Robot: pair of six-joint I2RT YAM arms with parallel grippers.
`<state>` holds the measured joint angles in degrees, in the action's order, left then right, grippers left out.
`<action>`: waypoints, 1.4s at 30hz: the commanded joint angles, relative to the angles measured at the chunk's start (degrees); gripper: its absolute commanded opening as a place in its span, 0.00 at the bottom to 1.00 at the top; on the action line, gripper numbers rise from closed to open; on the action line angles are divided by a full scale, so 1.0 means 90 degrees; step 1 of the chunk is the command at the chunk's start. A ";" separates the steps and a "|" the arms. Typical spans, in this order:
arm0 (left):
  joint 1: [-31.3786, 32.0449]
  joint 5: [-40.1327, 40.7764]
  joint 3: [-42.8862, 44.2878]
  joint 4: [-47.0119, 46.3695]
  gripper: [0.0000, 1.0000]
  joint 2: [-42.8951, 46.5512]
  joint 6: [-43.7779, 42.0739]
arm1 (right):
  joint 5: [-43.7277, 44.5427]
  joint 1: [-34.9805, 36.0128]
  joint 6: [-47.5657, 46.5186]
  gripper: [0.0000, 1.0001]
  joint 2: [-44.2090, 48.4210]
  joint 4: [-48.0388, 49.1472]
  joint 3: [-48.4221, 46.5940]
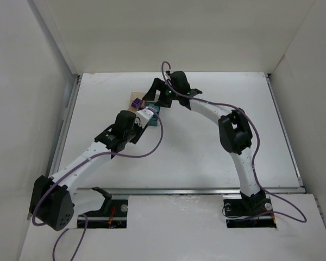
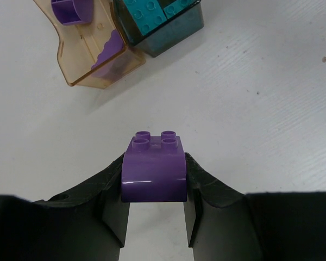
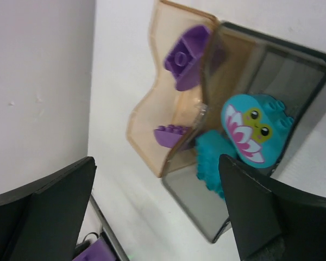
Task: Sort the legos into containers by color
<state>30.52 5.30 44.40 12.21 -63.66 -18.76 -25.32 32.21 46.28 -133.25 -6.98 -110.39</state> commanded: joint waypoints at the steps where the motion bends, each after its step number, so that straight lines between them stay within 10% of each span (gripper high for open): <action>1: -0.0236 -0.0217 0.0573 -0.0331 0.00 -0.0482 0.0277 | 0.0283 -0.0062 -0.0249 1.00 0.1015 0.0307 -0.0059; 12: -0.1409 -0.1517 0.3628 0.0206 0.00 -0.3401 0.0933 | -0.0136 -0.0659 -0.0855 1.00 0.1748 0.0249 0.0039; 21: -0.1614 -0.1136 0.4354 0.0314 0.02 -0.4714 0.0874 | -0.0321 -0.1156 -0.1051 1.00 0.1866 0.0249 0.0322; 30: -0.1614 -0.1136 0.4179 0.0089 0.71 -0.4480 0.0874 | -0.0507 -0.1157 -0.1109 1.00 0.1866 0.0249 0.0322; 42: -0.1955 -0.0434 0.4987 0.0470 0.84 -0.3845 0.1498 | -0.0557 -0.1917 -0.1392 1.00 0.2383 -0.0355 0.0644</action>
<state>15.42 -2.46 83.74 16.43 -104.33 -8.67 -30.48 19.77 36.23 -116.97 -7.97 -105.62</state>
